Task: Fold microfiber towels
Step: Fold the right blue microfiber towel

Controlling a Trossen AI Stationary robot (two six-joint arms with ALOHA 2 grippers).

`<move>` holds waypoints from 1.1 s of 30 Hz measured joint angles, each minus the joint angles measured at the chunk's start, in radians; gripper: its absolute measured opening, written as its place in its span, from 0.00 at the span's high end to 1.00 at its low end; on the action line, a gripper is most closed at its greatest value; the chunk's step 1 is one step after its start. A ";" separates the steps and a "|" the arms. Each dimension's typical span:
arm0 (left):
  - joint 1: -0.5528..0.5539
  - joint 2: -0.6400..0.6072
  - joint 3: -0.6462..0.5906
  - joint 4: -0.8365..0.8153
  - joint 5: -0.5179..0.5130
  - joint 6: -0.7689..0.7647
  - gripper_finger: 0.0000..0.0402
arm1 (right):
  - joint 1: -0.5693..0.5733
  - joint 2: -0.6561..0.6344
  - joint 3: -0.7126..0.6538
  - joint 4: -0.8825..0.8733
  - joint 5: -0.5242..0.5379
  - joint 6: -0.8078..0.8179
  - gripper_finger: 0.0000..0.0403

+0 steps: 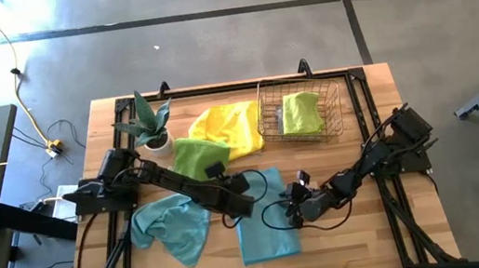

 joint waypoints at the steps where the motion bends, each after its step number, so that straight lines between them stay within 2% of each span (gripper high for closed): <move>1: 0.000 0.000 0.000 -0.001 0.005 -0.003 0.98 | 0.000 0.000 -0.001 0.000 0.000 0.000 0.67; 7: -0.015 0.000 0.000 0.011 0.037 0.017 0.90 | 0.000 0.000 -0.001 0.000 -0.001 0.000 0.67; 14: -0.026 0.000 0.001 0.001 -0.006 0.073 0.72 | 0.000 -0.001 -0.001 -0.001 -0.004 -0.020 0.67; 16: -0.019 -0.005 0.002 -0.056 -0.052 0.071 0.68 | 0.000 -0.012 0.000 -0.009 -0.012 -0.045 0.67; 19: -0.011 -0.009 0.037 -0.208 -0.119 -0.040 0.66 | 0.000 -0.052 -0.002 -0.025 -0.044 -0.089 0.67; 22: -0.010 -0.009 0.080 -0.314 -0.109 -0.087 0.66 | 0.000 -0.095 -0.001 -0.025 -0.089 -0.123 0.67; 28: -0.081 -0.010 0.107 -0.270 0.102 0.014 0.66 | 0.013 -0.137 -0.001 -0.055 -0.260 -0.144 0.67; 33: -0.211 -0.010 0.107 -0.076 0.064 0.091 0.66 | 0.079 -0.141 -0.001 -0.004 -0.280 -0.204 0.67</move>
